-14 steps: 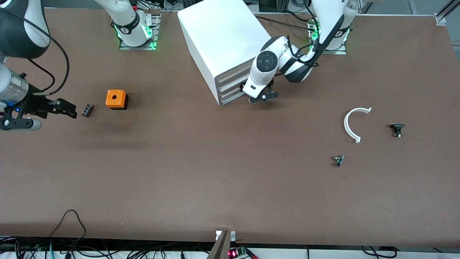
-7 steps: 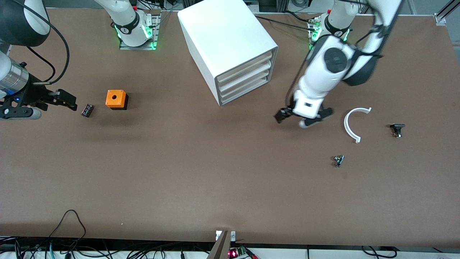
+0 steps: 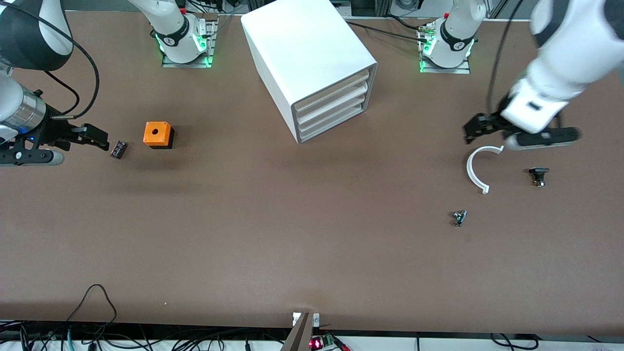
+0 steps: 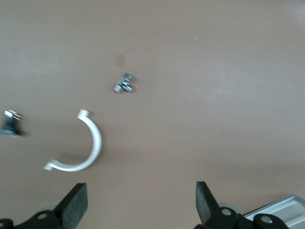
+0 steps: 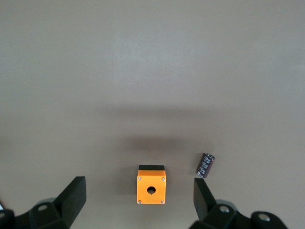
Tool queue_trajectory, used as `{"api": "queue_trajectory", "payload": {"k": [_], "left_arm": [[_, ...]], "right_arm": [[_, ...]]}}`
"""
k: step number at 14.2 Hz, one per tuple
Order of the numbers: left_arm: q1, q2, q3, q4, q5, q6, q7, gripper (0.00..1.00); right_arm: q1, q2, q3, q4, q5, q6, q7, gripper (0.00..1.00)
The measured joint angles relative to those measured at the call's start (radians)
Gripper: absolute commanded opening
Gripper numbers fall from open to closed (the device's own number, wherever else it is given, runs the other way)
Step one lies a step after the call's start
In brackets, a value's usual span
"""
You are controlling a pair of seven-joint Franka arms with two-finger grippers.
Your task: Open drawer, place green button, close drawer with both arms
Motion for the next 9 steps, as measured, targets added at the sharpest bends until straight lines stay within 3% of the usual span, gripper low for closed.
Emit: {"api": "queue_trajectory", "payload": {"k": [3, 9], "left_arm": [[0.014, -0.018, 0.052, 0.036, 0.014, -0.060, 0.081, 1.00], [0.011, -0.042, 0.050, 0.071, 0.083, -0.125, 0.119, 1.00]], "right_arm": [[0.000, 0.000, 0.000, 0.000, 0.000, 0.000, 0.000, 1.00], [0.000, 0.000, 0.000, 0.000, 0.000, 0.000, 0.000, 1.00]]}}
